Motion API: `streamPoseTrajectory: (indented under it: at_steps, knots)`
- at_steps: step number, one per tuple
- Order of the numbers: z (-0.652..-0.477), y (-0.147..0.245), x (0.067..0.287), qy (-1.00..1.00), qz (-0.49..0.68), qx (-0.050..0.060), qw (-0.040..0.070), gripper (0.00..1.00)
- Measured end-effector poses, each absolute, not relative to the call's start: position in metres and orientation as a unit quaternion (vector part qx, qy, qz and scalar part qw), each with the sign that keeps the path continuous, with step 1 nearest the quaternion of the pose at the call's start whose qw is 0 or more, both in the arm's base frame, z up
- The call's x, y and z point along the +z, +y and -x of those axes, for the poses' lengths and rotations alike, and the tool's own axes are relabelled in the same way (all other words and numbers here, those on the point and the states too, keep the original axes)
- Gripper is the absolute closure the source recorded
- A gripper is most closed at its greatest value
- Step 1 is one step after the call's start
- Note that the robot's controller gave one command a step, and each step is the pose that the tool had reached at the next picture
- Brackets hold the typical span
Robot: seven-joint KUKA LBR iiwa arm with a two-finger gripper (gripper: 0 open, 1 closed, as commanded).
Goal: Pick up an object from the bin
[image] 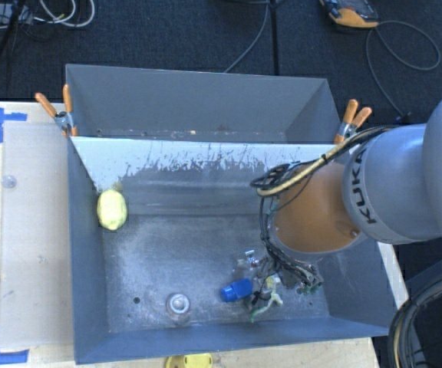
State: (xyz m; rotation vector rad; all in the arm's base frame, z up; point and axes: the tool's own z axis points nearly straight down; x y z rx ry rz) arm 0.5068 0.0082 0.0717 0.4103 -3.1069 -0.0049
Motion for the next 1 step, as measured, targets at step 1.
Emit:
streamPoseTrajectory:
  at_steps: [1]
  knots:
    - [-0.5051,0.0084,0.0834,-0.991,-0.131,-0.002,0.007,1.0]
